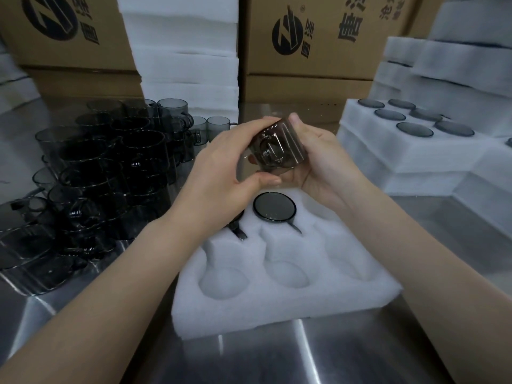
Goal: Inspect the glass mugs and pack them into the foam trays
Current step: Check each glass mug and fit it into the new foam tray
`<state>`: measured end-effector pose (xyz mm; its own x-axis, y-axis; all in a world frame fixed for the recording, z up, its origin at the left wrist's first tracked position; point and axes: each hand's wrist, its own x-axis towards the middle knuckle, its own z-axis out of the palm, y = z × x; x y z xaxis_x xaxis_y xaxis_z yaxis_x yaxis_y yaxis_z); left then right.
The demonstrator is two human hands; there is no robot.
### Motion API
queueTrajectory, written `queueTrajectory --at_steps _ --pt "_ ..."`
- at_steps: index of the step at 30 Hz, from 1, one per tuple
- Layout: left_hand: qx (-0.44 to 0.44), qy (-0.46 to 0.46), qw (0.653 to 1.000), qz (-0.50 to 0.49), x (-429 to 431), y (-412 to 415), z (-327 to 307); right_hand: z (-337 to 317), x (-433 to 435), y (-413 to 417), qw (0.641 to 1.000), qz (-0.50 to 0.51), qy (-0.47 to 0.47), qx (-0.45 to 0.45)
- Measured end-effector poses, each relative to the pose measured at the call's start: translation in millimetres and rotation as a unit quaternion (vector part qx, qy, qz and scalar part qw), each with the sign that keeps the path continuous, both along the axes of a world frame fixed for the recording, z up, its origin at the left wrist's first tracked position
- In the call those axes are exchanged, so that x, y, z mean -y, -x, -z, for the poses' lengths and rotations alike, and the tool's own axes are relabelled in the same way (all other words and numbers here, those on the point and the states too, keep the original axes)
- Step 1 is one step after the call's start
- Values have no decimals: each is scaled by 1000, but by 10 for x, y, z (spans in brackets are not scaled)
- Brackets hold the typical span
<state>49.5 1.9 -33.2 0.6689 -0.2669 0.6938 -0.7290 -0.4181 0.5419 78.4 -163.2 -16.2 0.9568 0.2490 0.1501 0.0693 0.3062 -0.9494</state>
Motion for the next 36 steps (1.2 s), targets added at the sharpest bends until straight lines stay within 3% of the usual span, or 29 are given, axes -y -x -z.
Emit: queueTrajectory --at_steps 3,7,14,24,30,36 --pt "6 11 1000 13 -3 -18 28 -11 4 -13 998 -37 -35 -35" --pt "-3 7 1000 9 -24 -18 30 -14 15 18 983 -173 -19 -64" --pt "22 -73 996 -35 -1 -1 2 14 -44 18 996 -35 87 -12" --pt "75 -45 996 25 -25 -13 39 -40 -3 16 997 -61 -13 -47" --pt "47 -18 998 40 -6 -9 31 -26 19 -1 979 -187 -14 -75" --pt "21 -43 999 27 -14 -6 29 -7 50 -19 994 -109 -6 -32"
